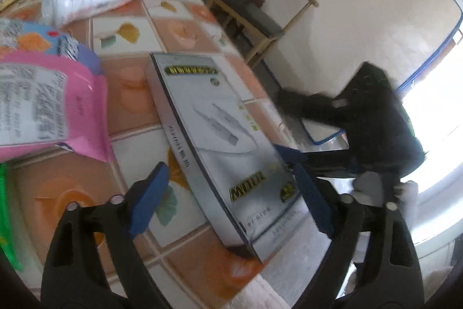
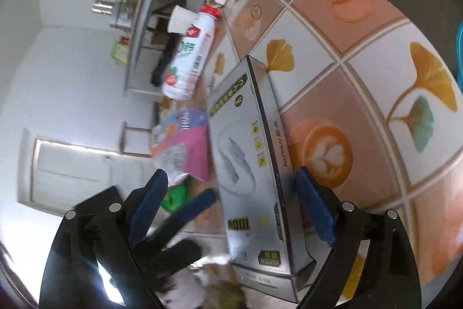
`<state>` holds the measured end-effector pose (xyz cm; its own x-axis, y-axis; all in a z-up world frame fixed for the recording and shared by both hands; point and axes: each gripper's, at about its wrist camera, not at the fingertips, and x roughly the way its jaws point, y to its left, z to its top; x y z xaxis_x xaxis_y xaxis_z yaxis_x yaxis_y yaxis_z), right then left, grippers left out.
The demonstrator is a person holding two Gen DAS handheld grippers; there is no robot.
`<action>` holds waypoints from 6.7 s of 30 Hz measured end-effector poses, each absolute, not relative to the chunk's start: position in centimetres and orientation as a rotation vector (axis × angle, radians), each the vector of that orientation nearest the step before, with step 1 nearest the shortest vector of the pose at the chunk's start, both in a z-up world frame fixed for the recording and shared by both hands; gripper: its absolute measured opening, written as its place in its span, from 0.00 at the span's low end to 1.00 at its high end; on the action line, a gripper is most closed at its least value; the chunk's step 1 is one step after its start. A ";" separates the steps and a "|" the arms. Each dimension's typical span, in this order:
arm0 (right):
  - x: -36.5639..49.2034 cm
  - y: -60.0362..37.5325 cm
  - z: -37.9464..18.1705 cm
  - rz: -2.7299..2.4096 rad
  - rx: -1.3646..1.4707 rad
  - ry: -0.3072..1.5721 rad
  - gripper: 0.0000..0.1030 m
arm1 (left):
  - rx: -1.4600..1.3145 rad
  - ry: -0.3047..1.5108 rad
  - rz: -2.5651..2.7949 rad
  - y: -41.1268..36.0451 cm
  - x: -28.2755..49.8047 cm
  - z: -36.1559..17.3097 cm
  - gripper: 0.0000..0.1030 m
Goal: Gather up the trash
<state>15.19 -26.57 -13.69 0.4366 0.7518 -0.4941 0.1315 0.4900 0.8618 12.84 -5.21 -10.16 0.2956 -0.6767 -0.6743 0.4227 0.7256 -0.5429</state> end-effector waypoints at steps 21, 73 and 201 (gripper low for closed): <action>9.2 -25.4 -15.4 0.602 1.188 1.069 0.85 | -0.213 1.109 -0.687 0.4 8.0 -7.8 0.84; 41.2 -12.1 -13.2 0.156 0.986 1.348 0.69 | -0.075 1.005 -0.533 -2.4 8.5 -10.3 0.87; -5.8 -44.3 -7.0 -0.164 0.888 0.754 0.59 | 0.133 0.936 -0.766 -20.0 8.0 -3.5 0.80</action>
